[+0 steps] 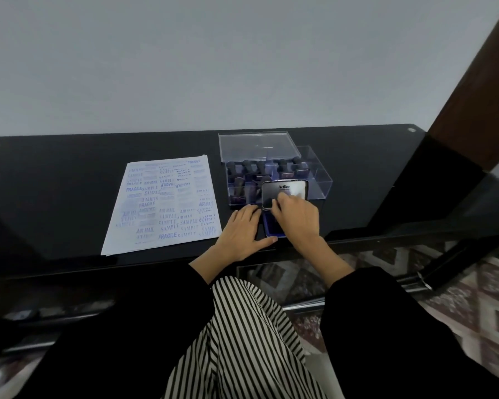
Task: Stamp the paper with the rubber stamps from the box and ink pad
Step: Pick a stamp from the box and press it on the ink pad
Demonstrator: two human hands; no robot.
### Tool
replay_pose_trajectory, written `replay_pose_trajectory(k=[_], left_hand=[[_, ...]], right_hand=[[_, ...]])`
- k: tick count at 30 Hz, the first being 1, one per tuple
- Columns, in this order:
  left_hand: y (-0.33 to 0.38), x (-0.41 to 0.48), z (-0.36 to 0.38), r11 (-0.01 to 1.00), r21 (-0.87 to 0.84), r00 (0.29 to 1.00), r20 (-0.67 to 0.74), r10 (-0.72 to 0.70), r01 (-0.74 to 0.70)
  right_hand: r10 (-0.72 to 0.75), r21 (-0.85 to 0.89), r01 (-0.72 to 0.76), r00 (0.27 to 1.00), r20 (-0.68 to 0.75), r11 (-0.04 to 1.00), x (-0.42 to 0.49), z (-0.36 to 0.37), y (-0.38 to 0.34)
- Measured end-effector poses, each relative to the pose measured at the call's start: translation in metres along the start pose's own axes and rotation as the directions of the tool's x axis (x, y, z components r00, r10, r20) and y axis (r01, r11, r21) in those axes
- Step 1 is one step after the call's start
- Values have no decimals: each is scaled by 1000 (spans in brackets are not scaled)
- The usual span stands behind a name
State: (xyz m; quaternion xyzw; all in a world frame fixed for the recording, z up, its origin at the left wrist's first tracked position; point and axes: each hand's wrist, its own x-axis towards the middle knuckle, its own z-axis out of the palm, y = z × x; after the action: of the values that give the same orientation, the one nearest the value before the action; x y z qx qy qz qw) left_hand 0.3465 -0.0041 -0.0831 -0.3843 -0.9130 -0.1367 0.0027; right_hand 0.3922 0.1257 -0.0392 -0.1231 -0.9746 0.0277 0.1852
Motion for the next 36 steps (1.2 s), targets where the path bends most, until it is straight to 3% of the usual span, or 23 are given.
replay_pose_trajectory(k=[14, 25, 32, 36], left_hand=[[-5, 0, 14, 999, -27, 997, -80, 14, -16], [-5, -1, 17, 999, -38, 995, -104, 8, -12], [-4, -2, 15, 1000, -31, 996, -86, -7, 4], [-4, -1, 15, 999, -32, 996, -94, -2, -1]], right_hand=[[7, 65, 9, 971, -240, 998, -23, 18, -2], [57, 155, -21, 971, -231, 988, 4, 19, 0], [96, 101, -90, 994, -56, 991, 25, 20, 5], [95, 119, -84, 991, -90, 989, 21, 22, 5]])
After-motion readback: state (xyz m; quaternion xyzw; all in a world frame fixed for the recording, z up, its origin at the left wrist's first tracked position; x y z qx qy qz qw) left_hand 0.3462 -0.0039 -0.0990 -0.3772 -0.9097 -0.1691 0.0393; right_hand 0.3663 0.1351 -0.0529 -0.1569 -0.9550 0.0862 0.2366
